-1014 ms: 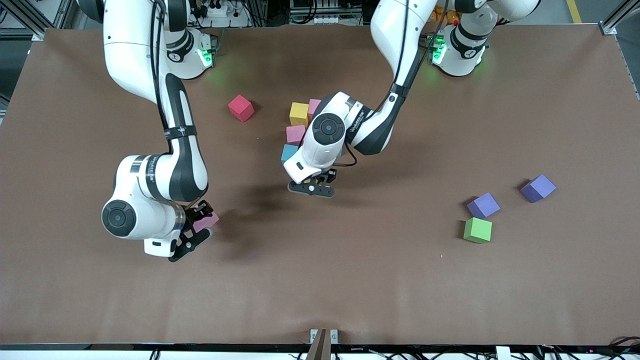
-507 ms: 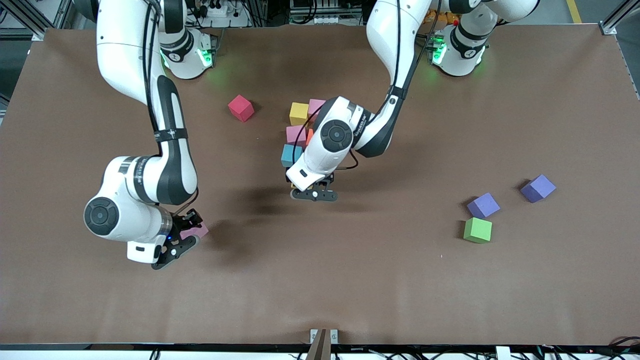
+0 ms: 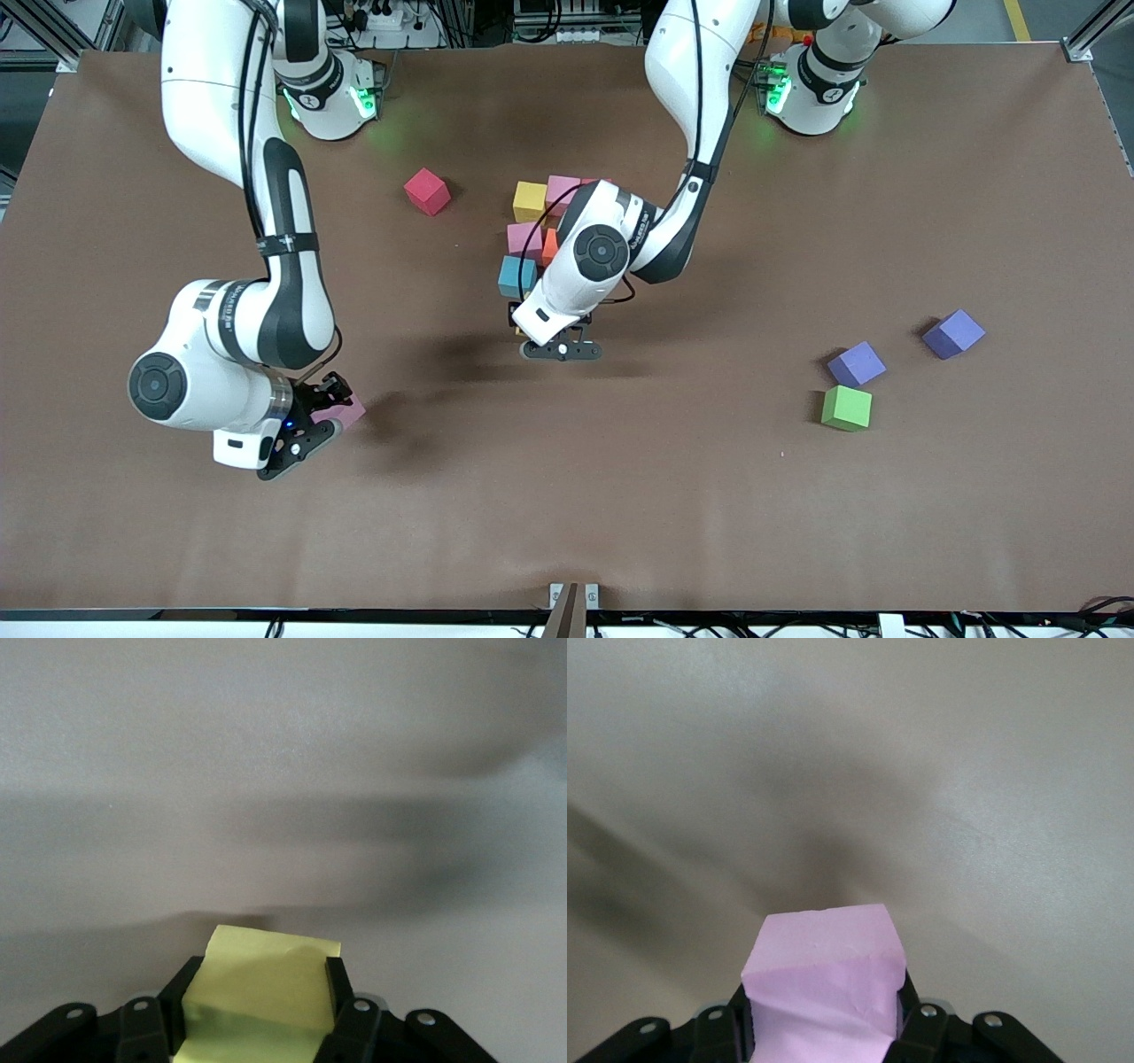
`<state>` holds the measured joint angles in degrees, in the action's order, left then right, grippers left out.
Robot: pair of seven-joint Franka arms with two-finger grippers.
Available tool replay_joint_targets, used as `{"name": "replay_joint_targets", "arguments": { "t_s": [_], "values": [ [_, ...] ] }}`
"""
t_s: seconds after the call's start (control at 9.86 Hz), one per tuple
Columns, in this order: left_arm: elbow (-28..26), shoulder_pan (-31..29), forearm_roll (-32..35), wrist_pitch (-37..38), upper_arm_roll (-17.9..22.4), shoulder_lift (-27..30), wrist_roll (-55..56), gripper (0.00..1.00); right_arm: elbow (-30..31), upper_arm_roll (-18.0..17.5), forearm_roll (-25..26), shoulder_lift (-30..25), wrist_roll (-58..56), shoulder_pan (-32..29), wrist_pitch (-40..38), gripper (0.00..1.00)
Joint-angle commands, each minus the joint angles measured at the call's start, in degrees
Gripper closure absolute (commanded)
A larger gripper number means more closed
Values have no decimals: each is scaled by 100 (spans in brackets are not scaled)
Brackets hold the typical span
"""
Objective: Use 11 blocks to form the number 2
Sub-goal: 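Set the yellow cube down at the group and open the left gripper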
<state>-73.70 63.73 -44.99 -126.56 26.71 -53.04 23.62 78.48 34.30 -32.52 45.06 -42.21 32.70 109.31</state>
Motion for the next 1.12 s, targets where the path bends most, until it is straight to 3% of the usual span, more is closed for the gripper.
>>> {"name": "replay_joint_targets", "arguments": {
  "t_s": [0.0, 0.61, 1.01],
  "values": [
    [207, 183, -238, 26, 221, -216, -77, 100, 27, -38, -97, -32, -156, -71, -41, 71],
    [216, 306, -466, -264, 238, -348, -112, 100, 27, -47, -123, -32, -217, -106, -32, 71],
    [216, 376, -466, -351, 265, -470, -208, 100, 35, -47, -579, 21, -857, -404, -41, 71]
  ]
}}
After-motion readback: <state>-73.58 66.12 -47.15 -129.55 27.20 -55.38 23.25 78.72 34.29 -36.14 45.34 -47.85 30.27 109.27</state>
